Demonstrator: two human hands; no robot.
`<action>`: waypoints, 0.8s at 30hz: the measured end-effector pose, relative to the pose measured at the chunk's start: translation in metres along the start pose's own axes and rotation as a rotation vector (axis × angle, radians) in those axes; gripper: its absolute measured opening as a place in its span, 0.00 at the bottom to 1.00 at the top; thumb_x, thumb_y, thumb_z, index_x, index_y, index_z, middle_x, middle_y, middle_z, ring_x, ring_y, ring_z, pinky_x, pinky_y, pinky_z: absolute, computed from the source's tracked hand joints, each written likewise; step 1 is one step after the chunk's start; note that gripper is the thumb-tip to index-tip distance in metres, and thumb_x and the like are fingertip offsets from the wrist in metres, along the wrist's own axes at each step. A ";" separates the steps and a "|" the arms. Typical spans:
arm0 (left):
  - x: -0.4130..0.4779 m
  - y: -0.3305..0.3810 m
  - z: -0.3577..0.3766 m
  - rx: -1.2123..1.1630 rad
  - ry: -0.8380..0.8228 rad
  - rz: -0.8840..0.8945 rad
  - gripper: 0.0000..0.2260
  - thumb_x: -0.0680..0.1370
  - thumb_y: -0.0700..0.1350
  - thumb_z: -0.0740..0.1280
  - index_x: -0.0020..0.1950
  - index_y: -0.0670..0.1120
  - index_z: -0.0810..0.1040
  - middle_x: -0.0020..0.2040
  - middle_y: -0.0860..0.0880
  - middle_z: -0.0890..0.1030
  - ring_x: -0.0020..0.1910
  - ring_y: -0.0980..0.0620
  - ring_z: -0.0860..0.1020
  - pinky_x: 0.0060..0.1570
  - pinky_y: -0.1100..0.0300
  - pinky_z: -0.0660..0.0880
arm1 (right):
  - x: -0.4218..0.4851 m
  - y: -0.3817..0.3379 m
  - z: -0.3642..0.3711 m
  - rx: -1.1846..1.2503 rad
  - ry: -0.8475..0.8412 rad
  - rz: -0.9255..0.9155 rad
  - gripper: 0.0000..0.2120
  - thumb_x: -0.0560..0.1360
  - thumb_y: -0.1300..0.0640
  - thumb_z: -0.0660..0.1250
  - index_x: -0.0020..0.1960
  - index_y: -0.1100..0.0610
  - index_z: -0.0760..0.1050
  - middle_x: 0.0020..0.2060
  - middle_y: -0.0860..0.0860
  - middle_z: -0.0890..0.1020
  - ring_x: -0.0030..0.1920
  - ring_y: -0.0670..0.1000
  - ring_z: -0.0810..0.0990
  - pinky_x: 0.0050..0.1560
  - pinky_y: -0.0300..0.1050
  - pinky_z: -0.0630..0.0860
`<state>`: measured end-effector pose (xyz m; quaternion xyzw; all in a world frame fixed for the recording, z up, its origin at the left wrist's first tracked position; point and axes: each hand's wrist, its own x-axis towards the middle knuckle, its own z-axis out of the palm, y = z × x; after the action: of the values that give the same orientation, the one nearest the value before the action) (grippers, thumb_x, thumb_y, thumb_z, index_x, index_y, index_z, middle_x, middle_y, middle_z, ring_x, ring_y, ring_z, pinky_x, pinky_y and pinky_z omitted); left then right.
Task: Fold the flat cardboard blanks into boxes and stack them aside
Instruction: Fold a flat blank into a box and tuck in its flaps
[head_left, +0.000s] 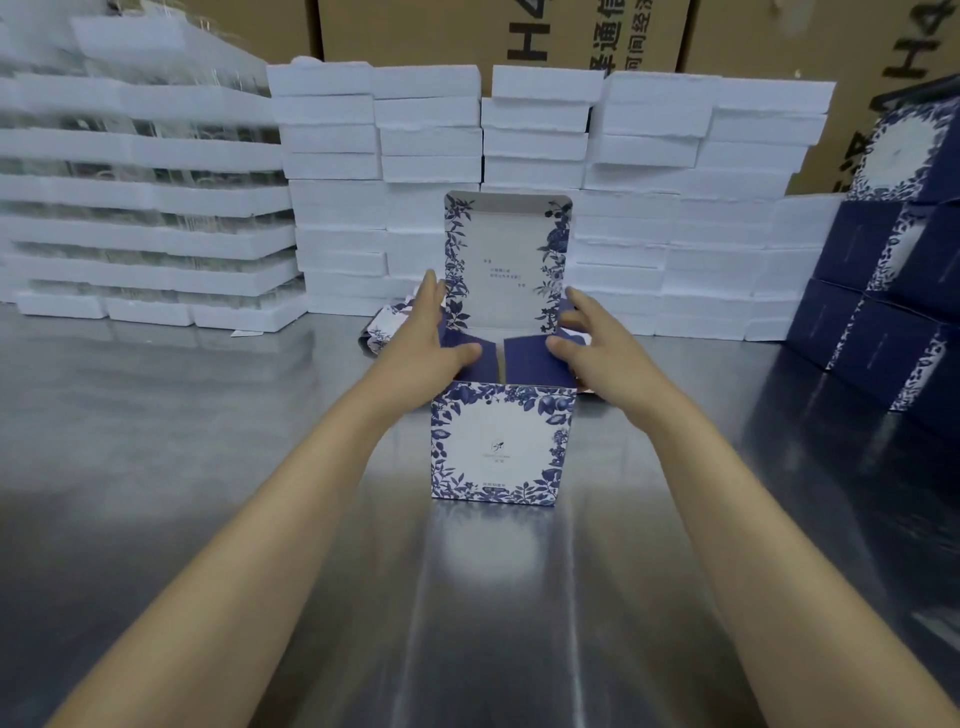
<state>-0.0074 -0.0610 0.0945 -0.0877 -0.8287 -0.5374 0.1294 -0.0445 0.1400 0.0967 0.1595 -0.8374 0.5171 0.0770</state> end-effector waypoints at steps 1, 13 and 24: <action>0.002 -0.005 0.000 -0.047 0.007 0.016 0.41 0.79 0.40 0.67 0.79 0.53 0.39 0.77 0.57 0.58 0.75 0.56 0.60 0.72 0.55 0.62 | 0.000 0.003 0.002 -0.019 0.021 -0.042 0.27 0.79 0.59 0.64 0.76 0.49 0.61 0.60 0.47 0.72 0.50 0.48 0.77 0.43 0.32 0.74; -0.009 0.003 -0.039 0.223 -0.276 0.070 0.09 0.81 0.50 0.62 0.57 0.55 0.81 0.59 0.67 0.77 0.59 0.72 0.72 0.57 0.77 0.66 | -0.012 -0.014 -0.020 -0.031 -0.244 -0.078 0.09 0.77 0.44 0.65 0.54 0.39 0.82 0.67 0.31 0.70 0.66 0.33 0.68 0.61 0.32 0.63; -0.010 0.020 -0.032 0.580 -0.193 0.263 0.14 0.76 0.57 0.68 0.61 0.59 0.80 0.56 0.59 0.82 0.52 0.65 0.76 0.46 0.75 0.67 | -0.015 -0.025 -0.024 -0.077 -0.366 -0.275 0.10 0.74 0.59 0.72 0.52 0.46 0.83 0.46 0.42 0.86 0.48 0.40 0.82 0.54 0.34 0.75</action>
<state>0.0118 -0.0827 0.1211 -0.2036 -0.9373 -0.2470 0.1382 -0.0224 0.1535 0.1242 0.3602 -0.8269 0.4319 -0.0006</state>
